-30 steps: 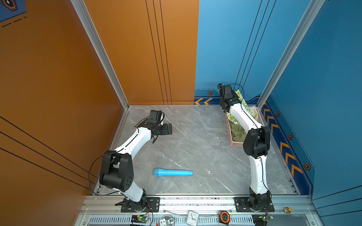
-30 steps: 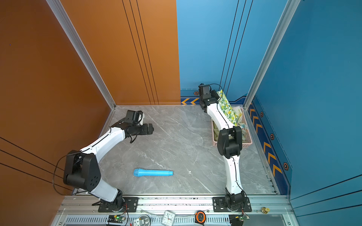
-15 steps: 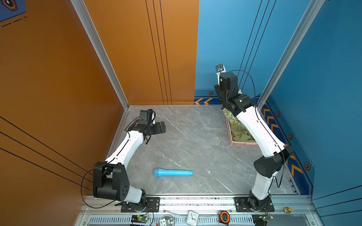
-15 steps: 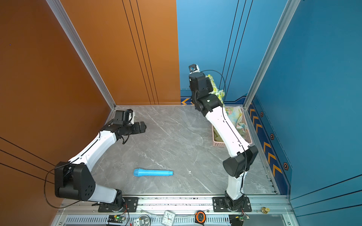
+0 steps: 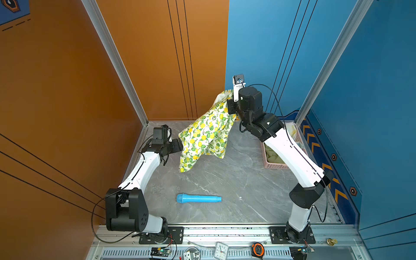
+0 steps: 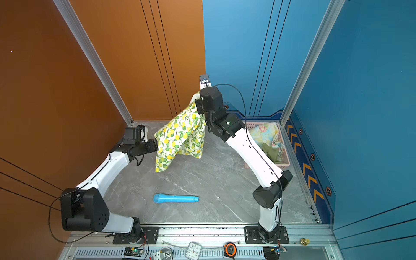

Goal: Fold and stack the skirts
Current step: 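Lift the lemon-print skirt out and lay it on the table with the right gripper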

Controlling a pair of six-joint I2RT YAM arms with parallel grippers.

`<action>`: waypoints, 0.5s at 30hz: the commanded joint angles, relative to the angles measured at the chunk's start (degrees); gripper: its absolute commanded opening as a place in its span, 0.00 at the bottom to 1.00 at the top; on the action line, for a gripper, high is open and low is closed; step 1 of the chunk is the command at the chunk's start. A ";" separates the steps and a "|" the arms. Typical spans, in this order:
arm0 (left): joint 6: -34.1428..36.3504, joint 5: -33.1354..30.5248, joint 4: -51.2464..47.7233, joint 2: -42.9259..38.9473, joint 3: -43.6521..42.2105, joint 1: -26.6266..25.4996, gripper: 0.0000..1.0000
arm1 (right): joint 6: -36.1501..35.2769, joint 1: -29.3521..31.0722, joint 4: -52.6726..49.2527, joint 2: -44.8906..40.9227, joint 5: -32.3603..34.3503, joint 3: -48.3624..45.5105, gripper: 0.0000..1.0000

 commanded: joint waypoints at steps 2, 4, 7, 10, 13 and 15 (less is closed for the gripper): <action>0.25 -0.81 0.55 -1.12 -1.43 -0.70 1.00 | 12.57 -4.08 3.05 0.79 -6.38 -15.97 0.04; 0.40 -1.12 0.49 -0.83 -1.41 -1.20 1.00 | 15.35 -5.89 2.66 1.94 -8.92 -20.35 0.36; 0.62 -1.30 -0.12 -0.07 -1.01 -1.64 1.00 | 16.32 -7.03 2.23 1.34 -7.64 -25.32 0.82; 0.71 -1.65 -0.43 1.01 -0.76 -2.05 1.00 | 16.14 -7.67 2.02 -0.40 -8.56 -29.34 0.89; 0.71 -1.75 -1.19 3.12 0.04 -2.97 1.00 | 15.89 -7.84 1.76 -1.76 -9.74 -32.83 0.89; 1.01 -1.96 -1.83 4.35 0.58 -3.92 1.00 | 16.45 -7.63 1.49 -2.02 -11.59 -34.22 0.89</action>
